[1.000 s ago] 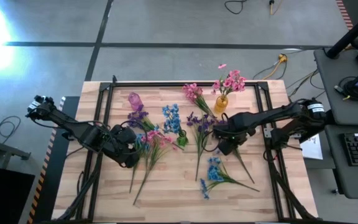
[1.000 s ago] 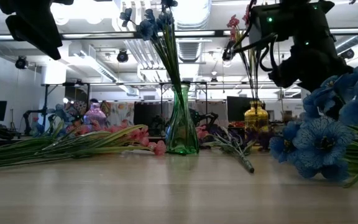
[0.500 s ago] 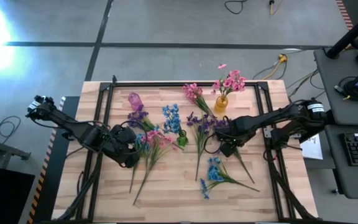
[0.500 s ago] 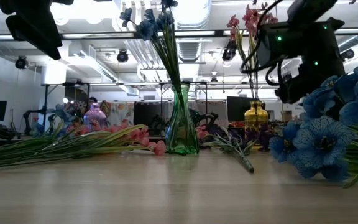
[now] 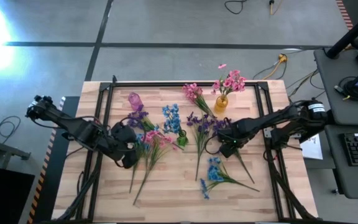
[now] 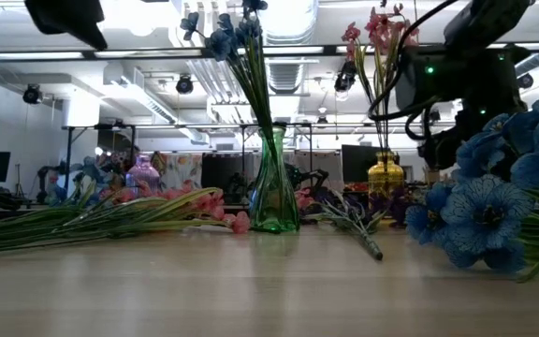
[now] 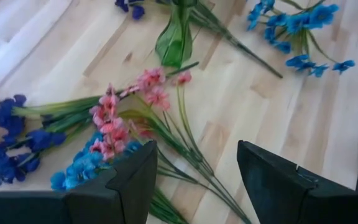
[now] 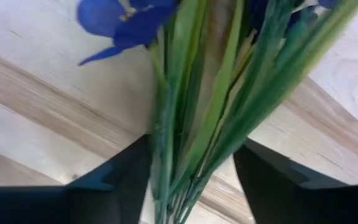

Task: Sort flowers into vase by color
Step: Put the right violet flowers into the violet vase

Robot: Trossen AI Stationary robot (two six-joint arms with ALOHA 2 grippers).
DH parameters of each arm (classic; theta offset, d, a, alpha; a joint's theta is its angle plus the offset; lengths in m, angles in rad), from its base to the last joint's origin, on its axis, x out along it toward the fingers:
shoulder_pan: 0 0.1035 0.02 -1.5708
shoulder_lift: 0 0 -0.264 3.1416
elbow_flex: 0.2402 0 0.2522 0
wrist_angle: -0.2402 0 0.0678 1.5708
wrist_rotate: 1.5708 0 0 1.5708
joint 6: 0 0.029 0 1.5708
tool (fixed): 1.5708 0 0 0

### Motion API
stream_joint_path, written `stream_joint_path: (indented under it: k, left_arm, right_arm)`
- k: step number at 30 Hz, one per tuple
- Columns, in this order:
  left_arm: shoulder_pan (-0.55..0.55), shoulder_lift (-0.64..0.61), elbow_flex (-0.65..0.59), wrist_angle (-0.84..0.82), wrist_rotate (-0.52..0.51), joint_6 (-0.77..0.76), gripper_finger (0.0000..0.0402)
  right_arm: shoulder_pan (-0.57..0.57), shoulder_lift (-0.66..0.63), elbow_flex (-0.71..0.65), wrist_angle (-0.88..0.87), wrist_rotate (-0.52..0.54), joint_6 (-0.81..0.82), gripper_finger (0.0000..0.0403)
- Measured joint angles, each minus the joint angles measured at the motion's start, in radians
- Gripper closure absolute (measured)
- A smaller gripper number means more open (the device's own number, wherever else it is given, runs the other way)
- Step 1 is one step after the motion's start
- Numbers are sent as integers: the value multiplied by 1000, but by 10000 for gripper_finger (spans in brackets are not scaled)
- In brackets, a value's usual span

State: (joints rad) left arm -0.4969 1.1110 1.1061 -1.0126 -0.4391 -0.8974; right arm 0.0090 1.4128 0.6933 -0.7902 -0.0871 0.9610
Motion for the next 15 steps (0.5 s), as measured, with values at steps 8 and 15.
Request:
stream_joint_path:
  k: [8, 15]
  left_arm:
    - [0, -1, -3, 0, -8, 5, 192]
    - [0, -1, -34, -1, -7, 7, 192]
  right_arm:
    - [0, 0, 11, -9, 5, 8, 325]
    - [1, -41, 60, -125, 16, -2, 386]
